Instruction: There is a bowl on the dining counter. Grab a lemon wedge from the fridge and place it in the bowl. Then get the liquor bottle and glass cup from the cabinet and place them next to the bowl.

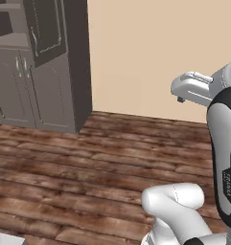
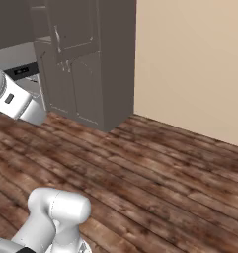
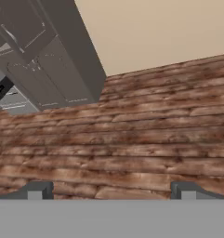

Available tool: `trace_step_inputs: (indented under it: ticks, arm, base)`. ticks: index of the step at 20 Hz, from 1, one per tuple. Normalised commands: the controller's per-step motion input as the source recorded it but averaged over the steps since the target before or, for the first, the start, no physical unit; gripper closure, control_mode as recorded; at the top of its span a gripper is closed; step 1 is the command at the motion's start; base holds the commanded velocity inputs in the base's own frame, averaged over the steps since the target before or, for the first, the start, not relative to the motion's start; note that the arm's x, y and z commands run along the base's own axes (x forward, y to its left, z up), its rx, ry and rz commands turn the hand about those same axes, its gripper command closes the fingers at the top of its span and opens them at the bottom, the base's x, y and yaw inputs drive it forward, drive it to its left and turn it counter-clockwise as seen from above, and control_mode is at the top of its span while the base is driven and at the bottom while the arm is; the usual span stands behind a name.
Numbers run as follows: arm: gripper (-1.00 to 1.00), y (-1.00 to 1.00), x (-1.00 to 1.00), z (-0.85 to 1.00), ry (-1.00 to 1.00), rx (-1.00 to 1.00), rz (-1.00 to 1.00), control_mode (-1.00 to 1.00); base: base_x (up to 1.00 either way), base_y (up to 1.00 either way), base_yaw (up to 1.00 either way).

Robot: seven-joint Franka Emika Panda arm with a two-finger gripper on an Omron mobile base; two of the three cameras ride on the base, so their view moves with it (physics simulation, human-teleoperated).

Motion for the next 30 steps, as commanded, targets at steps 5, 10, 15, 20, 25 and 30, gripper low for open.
trace_step_inputs:
  ticks: [5,10,15,20,25,30]
  arm:
    - [-1.0,0.0,0.0,0.0,0.0,0.0,0.0,1.0]
    - [-1.0,0.0,0.0,0.0,0.0,0.0,0.0,1.0]
    - [-1.0,0.0,0.0,0.0,0.0,0.0,0.0,1.0]
    - [-1.0,0.0,0.0,0.0,0.0,0.0,0.0,1.0]
    - [-1.0,0.0,0.0,0.0,0.0,0.0,0.0,1.0]
    - [-1.0,0.0,0.0,0.0,0.0,0.0,0.0,1.0]
  base:
    - [1.0,-0.07,0.64]
    - [1.0,-0.03,0.69]
    - [1.0,-0.06,0.67]
    - [1.0,-0.25,0.56]
    - [1.0,-0.48,0.08]
    - [0.99,-0.12,-0.26]
